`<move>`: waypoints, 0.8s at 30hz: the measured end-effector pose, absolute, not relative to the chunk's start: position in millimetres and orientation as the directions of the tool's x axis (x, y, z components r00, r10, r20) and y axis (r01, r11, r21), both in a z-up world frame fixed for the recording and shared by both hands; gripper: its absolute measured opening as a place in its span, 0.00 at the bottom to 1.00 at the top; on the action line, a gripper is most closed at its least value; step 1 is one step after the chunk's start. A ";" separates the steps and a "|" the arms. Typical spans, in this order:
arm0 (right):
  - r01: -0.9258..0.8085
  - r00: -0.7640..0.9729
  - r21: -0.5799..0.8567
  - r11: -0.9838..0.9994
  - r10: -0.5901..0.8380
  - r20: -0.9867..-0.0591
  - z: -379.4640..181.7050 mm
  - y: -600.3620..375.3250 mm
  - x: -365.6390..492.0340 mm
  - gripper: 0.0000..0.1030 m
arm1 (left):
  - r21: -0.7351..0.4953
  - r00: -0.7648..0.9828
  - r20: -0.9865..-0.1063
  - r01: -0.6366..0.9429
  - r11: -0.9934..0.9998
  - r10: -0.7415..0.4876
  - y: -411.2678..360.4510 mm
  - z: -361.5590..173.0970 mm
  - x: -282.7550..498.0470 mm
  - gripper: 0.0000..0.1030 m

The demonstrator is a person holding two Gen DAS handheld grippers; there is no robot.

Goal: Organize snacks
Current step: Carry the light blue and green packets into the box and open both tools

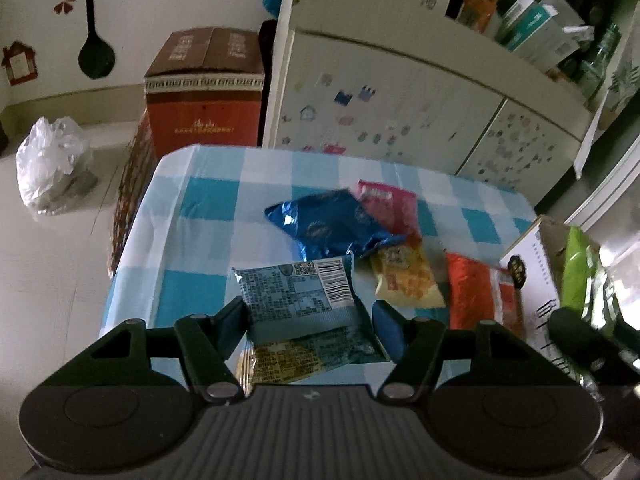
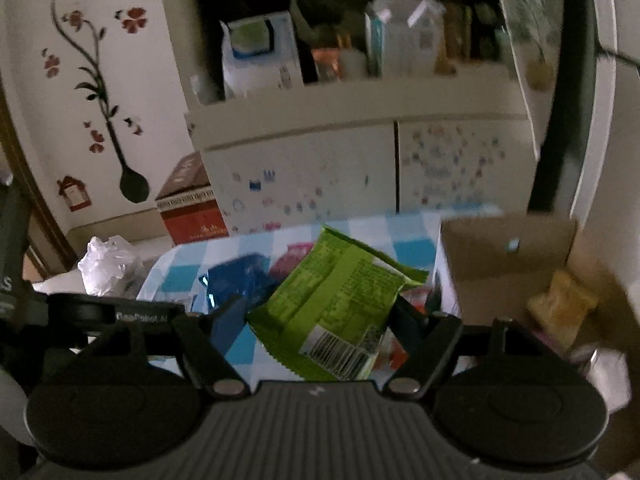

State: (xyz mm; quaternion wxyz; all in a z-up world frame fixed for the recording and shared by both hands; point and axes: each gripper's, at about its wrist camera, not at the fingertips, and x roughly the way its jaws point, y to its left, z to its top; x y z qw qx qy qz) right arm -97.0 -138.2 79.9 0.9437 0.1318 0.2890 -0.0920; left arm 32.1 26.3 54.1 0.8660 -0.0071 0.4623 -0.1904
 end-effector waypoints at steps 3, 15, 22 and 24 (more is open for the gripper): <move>0.231 0.833 0.196 0.953 -0.090 -0.546 90.9 -150.6 -101.3 0.75 | -0.194 0.518 -0.780 0.332 0.923 -0.350 23.2 59.7 30.8 0.70; 0.377 0.833 0.333 0.864 -0.160 -0.529 91.3 -202.1 -116.9 0.75 | -0.238 0.532 -0.725 0.403 0.884 -0.438 11.4 72.2 20.1 0.70; 0.459 0.823 0.388 0.799 -0.218 -0.524 97.6 -236.5 -130.9 0.75 | -0.255 0.528 -0.684 0.472 0.844 -0.503 -0.6 79.2 6.9 0.70; 0.479 0.822 0.407 0.777 -0.235 -0.519 100.5 -246.9 -137.0 0.74 | -0.261 0.526 -0.671 0.492 0.830 -0.523 -4.1 81.3 2.4 0.70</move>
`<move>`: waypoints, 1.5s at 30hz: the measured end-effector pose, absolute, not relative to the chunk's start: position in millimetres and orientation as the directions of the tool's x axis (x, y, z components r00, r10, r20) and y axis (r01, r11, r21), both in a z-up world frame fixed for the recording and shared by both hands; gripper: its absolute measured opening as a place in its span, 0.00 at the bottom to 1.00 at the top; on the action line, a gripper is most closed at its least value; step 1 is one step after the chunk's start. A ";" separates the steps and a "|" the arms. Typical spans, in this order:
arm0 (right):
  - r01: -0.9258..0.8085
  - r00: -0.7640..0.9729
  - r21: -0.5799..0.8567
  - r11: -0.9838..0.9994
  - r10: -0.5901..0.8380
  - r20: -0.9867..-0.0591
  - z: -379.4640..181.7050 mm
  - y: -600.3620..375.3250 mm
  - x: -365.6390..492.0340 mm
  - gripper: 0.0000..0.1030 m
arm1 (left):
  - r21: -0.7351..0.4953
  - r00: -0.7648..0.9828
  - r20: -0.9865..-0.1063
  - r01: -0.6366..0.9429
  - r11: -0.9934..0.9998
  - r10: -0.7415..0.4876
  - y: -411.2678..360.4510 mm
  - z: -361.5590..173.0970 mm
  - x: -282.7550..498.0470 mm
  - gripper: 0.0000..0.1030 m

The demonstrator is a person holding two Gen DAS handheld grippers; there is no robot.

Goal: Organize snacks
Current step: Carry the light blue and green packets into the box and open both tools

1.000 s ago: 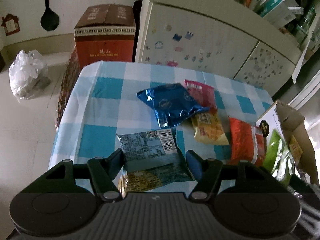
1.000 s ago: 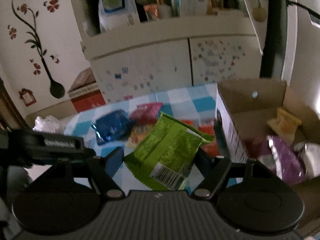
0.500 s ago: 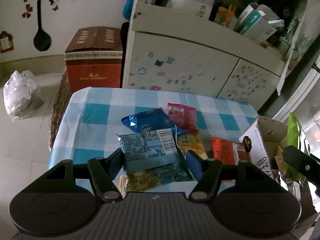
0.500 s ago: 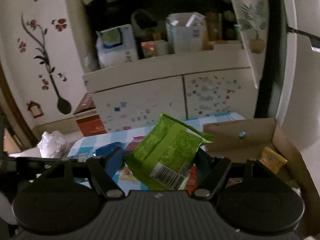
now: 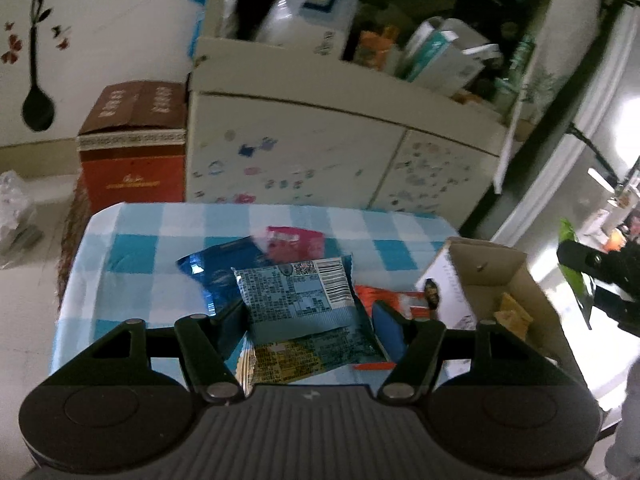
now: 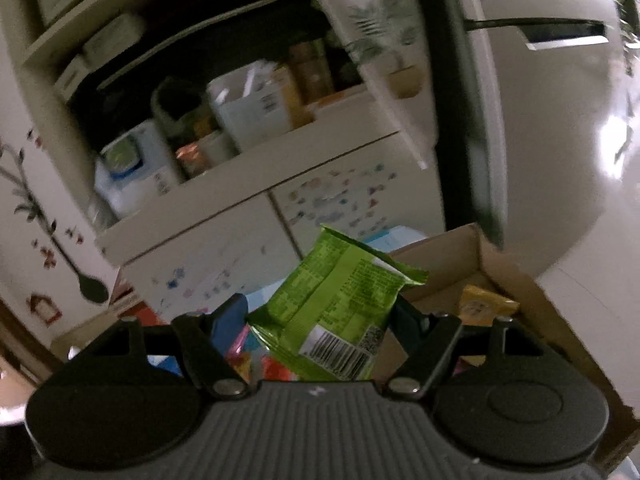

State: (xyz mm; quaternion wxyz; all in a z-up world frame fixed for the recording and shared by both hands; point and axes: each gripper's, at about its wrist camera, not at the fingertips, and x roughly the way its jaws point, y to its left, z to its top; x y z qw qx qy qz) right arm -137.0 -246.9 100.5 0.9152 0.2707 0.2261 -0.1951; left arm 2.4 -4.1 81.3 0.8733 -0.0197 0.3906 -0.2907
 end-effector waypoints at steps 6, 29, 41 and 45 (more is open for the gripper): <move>0.536 0.811 0.464 0.705 -0.277 -0.516 105.1 -274.1 -152.5 0.74 | -0.276 0.495 -0.635 0.571 0.773 -0.593 -25.5 86.6 -18.8 0.70; 0.579 0.810 0.629 0.519 -0.281 -0.514 102.3 -331.6 -179.2 0.77 | -0.364 0.321 -0.605 0.702 0.612 -0.729 -151.6 84.3 -74.4 0.77; 0.580 0.812 0.665 0.471 -0.265 -0.521 95.8 -338.9 -180.2 0.85 | -0.346 0.332 -0.621 0.696 0.629 -0.710 -143.1 94.0 -69.0 0.97; 0.566 0.820 0.663 0.489 -0.247 -0.517 96.0 -335.3 -174.3 0.85 | -0.349 0.331 -0.632 0.686 0.639 -0.701 -131.8 93.9 -60.2 0.97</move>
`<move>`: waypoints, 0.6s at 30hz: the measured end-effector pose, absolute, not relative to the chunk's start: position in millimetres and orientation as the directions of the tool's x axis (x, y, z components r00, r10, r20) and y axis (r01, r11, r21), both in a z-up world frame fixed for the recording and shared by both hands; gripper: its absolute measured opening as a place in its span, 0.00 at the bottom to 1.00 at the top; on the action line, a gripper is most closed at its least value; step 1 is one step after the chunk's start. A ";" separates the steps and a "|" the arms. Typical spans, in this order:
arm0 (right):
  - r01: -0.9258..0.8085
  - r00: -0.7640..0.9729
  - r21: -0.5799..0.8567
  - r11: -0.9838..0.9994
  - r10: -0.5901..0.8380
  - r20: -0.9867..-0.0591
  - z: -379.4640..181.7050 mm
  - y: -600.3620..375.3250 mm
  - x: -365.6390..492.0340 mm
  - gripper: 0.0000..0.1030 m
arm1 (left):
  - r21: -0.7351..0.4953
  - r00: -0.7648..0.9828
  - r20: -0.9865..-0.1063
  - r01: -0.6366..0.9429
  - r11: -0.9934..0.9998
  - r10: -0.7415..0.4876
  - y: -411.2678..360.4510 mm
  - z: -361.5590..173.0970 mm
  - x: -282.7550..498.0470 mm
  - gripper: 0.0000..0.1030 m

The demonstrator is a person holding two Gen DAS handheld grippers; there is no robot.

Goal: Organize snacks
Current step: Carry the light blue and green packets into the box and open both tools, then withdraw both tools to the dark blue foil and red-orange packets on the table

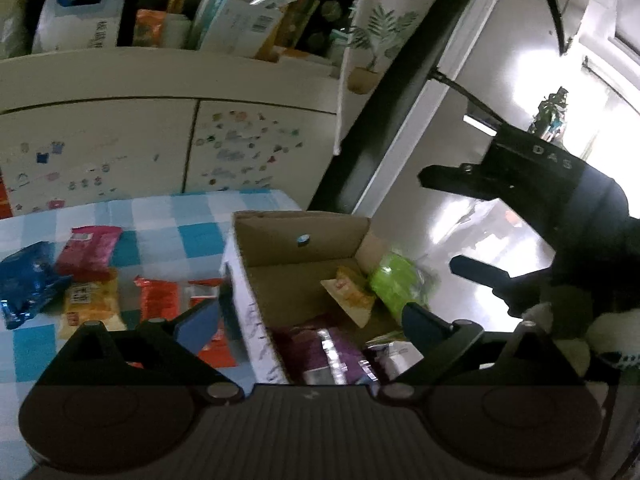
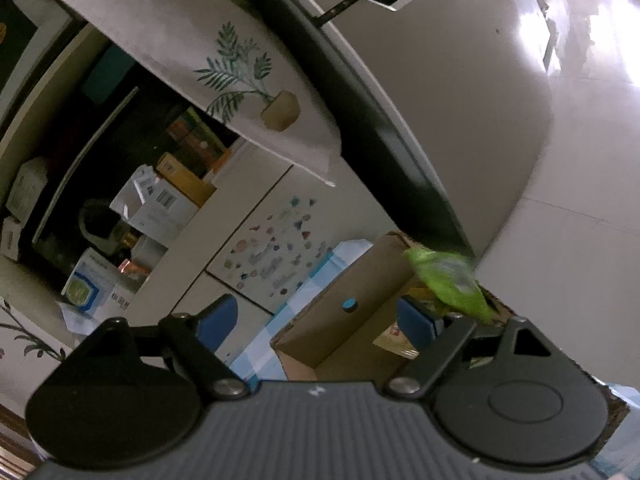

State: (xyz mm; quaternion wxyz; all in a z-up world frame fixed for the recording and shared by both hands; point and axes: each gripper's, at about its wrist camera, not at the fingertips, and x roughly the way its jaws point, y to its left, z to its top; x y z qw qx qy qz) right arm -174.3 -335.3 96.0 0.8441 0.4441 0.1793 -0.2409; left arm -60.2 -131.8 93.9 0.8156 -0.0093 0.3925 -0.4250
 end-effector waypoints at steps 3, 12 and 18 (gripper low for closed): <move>0.553 0.826 0.657 0.512 -0.233 -0.513 96.6 -330.3 -169.1 0.85 | -0.354 0.346 -0.628 0.672 0.651 -0.698 -118.3 93.0 -52.1 0.97; 0.509 0.844 0.623 0.594 -0.200 -0.498 99.4 -312.9 -154.0 0.85 | -0.316 0.425 -0.641 0.613 0.724 -0.639 -67.8 98.3 -19.0 0.97; 0.457 0.861 0.589 0.666 -0.163 -0.483 101.5 -294.1 -140.2 0.85 | -0.282 0.518 -0.651 0.514 0.810 -0.555 -30.6 98.2 13.7 0.99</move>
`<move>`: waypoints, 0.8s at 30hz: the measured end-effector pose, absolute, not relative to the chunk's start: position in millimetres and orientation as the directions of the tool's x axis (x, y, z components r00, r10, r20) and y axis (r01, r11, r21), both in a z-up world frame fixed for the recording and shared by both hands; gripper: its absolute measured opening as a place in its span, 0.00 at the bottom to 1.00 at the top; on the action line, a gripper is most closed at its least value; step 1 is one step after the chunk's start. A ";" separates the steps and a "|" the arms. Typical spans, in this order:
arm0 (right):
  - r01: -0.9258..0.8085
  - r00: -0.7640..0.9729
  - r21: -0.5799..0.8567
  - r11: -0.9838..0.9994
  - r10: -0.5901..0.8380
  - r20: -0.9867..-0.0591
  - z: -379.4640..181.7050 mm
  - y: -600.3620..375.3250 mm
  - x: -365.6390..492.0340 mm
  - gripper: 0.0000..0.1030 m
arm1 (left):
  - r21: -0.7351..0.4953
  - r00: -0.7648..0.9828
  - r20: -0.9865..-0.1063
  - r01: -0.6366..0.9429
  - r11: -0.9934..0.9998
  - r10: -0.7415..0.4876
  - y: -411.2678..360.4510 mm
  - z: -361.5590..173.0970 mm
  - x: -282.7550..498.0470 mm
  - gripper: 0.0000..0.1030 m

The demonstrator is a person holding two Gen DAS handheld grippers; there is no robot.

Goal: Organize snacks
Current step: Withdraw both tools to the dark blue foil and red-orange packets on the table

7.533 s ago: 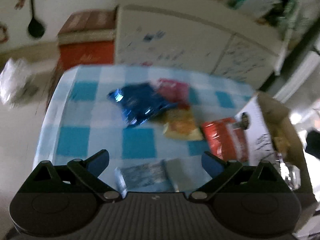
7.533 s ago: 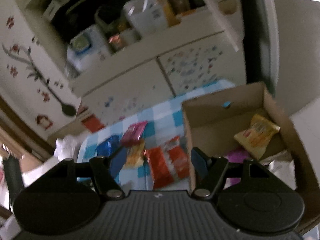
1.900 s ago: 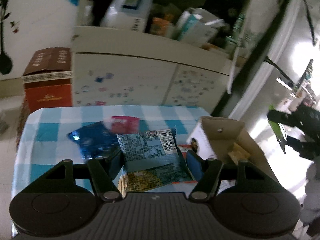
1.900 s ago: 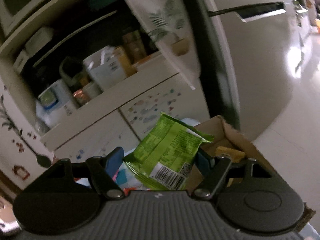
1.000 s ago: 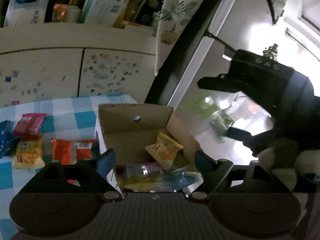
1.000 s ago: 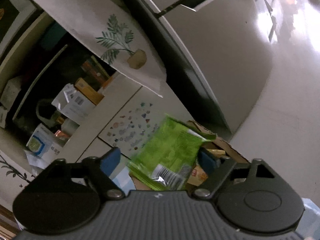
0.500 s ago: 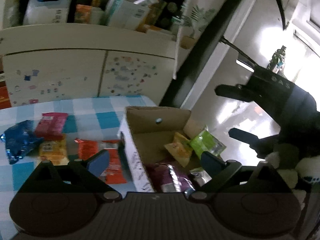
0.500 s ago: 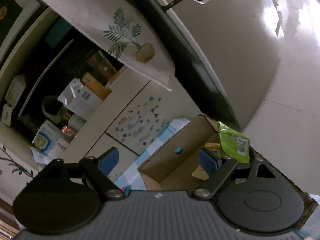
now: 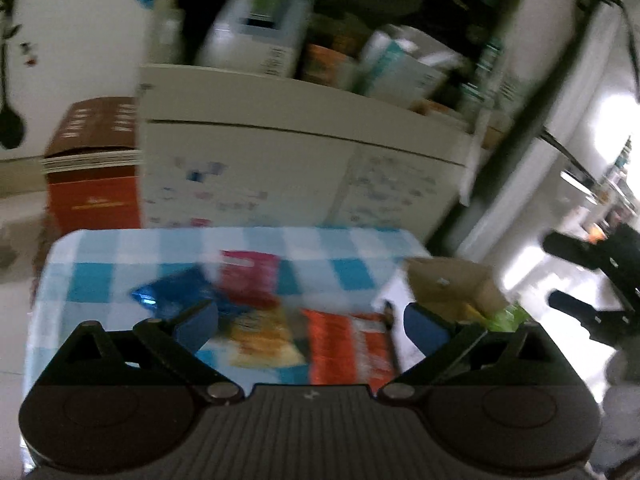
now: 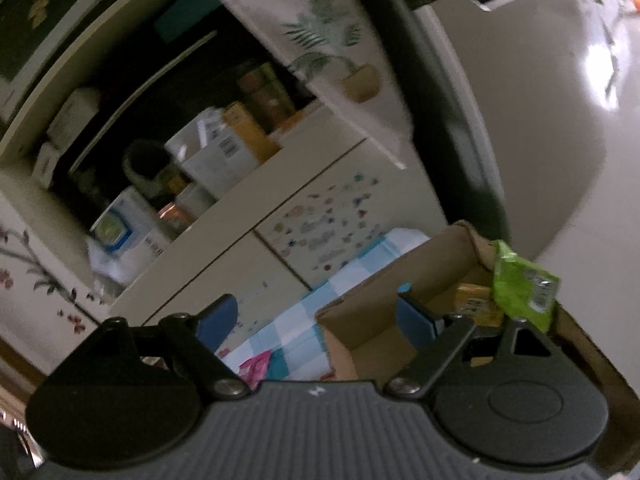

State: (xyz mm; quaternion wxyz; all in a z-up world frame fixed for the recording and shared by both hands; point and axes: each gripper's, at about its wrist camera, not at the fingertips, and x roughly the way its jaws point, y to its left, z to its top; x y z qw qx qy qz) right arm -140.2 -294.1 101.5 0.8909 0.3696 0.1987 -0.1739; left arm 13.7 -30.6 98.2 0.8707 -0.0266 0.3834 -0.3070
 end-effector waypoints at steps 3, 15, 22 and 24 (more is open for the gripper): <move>0.425 0.864 0.549 0.720 -0.141 -0.484 102.2 -280.6 -130.3 0.85 | -0.271 0.549 -0.659 0.464 0.843 -0.514 -15.9 94.9 28.6 0.99; 0.326 0.839 0.419 0.847 -0.054 -0.542 88.0 -227.5 -96.0 0.85 | -0.253 0.598 -0.698 0.309 0.917 -0.394 7.0 68.6 80.0 1.00; 0.286 0.794 0.277 0.917 -0.065 -0.604 67.6 -187.2 -76.9 0.85 | -0.212 0.584 -0.731 0.297 0.931 -0.353 -6.1 41.6 100.3 1.00; 0.284 0.780 0.247 0.927 -0.073 -0.621 59.3 -178.0 -71.4 0.85 | -0.208 0.575 -0.742 0.292 0.934 -0.345 -9.9 32.8 105.6 1.00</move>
